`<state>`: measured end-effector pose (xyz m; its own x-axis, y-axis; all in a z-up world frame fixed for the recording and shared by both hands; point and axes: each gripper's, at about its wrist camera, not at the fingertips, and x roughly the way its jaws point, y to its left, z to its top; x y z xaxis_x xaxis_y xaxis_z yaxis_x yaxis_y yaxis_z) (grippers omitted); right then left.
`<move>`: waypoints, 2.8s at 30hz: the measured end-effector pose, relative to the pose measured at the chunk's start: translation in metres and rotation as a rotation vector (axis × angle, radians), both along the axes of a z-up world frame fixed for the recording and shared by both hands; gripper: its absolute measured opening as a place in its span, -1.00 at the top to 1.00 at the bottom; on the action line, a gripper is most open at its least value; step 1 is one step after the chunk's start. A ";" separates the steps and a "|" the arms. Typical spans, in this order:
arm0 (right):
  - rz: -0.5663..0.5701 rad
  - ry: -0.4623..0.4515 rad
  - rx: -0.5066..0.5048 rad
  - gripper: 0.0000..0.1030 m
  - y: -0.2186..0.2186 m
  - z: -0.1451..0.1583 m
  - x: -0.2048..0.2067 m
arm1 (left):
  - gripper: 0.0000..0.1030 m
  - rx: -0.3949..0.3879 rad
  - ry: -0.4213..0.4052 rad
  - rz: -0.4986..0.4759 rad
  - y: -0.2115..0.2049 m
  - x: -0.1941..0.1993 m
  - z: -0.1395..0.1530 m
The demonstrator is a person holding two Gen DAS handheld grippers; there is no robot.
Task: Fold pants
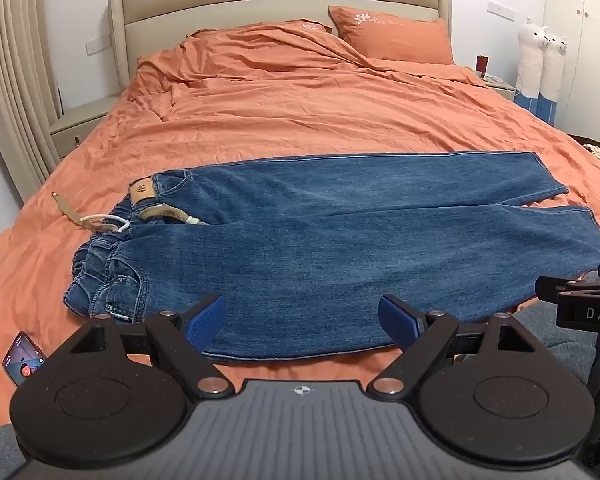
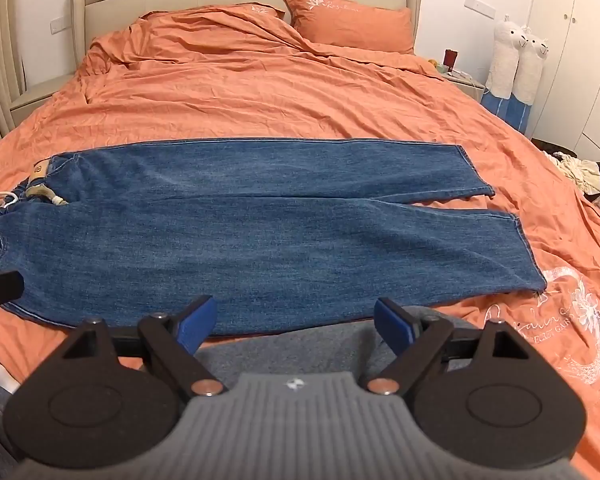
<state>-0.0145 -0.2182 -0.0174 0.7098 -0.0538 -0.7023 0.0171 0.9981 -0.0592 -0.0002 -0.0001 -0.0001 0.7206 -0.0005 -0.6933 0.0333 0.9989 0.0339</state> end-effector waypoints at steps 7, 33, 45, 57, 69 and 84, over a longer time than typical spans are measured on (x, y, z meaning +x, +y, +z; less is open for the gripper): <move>0.004 -0.005 0.001 -0.60 0.000 0.002 -0.001 | -0.96 -0.002 0.001 -0.005 -0.004 0.000 0.000; 0.030 -0.005 -0.011 -0.60 0.013 0.003 -0.002 | -0.96 -0.012 -0.037 -0.024 -0.007 0.000 -0.002; 0.032 -0.003 -0.009 -0.60 0.013 0.002 -0.002 | -0.96 0.000 -0.040 -0.023 -0.008 0.000 -0.002; 0.028 -0.002 -0.003 -0.60 0.013 0.001 -0.003 | -0.96 0.013 -0.049 -0.024 -0.009 0.000 -0.003; 0.105 -0.036 0.029 -0.60 -0.007 0.006 0.014 | -0.80 0.011 -0.079 -0.001 0.034 0.018 0.004; 0.194 -0.095 -0.223 -0.60 -0.142 0.057 0.113 | -0.78 0.175 0.100 -0.312 0.146 0.090 -0.014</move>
<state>0.0983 -0.3604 0.0400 0.7840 -0.0563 -0.6182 -0.1562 0.9459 -0.2842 0.0898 0.1462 -0.0137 0.6333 -0.0847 -0.7692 0.3473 0.9194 0.1846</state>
